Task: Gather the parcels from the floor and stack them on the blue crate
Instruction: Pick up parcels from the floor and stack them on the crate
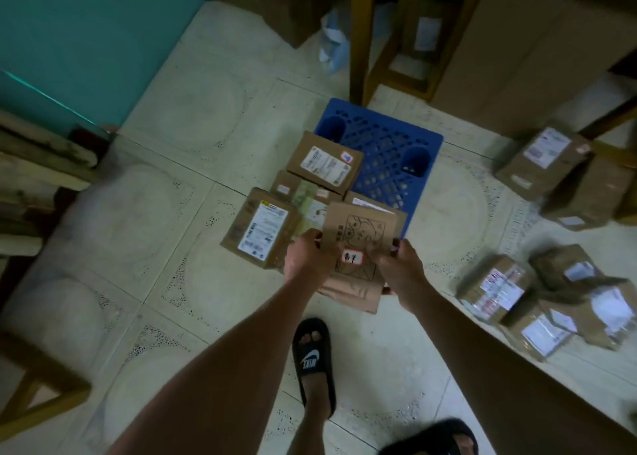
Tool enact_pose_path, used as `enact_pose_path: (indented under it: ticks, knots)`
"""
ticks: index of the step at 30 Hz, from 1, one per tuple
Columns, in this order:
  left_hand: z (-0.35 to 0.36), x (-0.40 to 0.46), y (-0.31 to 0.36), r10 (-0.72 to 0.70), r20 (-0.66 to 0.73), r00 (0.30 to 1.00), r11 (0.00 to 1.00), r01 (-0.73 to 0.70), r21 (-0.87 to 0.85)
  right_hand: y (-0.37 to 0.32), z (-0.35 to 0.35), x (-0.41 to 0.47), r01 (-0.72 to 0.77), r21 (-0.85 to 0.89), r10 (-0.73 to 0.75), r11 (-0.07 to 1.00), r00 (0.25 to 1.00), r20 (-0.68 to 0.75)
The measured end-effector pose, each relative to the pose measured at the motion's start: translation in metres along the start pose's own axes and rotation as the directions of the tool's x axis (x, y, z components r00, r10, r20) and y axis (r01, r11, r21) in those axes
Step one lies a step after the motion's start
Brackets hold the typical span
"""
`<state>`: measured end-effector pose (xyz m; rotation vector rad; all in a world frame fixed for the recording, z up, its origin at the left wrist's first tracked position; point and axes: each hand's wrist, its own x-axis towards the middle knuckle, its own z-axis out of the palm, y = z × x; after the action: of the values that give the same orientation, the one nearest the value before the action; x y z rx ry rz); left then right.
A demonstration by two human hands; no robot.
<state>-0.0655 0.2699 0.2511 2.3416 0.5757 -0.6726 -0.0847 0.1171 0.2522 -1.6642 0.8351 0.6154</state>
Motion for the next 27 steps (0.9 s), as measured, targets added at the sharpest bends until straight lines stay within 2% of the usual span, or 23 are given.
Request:
enact_pose_path:
  ticks: [4, 11, 20, 23, 27]
  knots:
    - [-0.015, 0.030, -0.025, 0.013, 0.034, 0.999, 1.000, -0.013, -0.008, 0.000, 0.045, 0.015, -0.025, -0.005, 0.025, 1.000, 1.000, -0.015]
    - [-0.009, 0.067, -0.057, 0.029, -0.091, 0.995, 0.987, -0.014, 0.161, 0.018, 0.095, 0.057, -0.117, 0.019, 0.116, 0.993, 0.993, 0.027]
    - [0.006, 0.093, -0.077, 0.014, -0.148, 0.989, 0.967, 0.024, 0.253, 0.037, 0.121, 0.094, -0.120, -0.022, 0.122, 0.993, 0.987, 0.108]
    - [0.008, 0.094, -0.075, 0.001, -0.164, 0.986, 0.955, 0.048, 0.292, 0.040, 0.124, 0.101, -0.171, -0.005, 0.170, 0.985, 0.972, 0.164]
    - [0.005, 0.095, -0.073, -0.006, -0.158, 0.987, 0.959, 0.051, 0.279, 0.039, 0.121, 0.102, -0.183, 0.025, 0.176, 0.983, 0.970, 0.165]
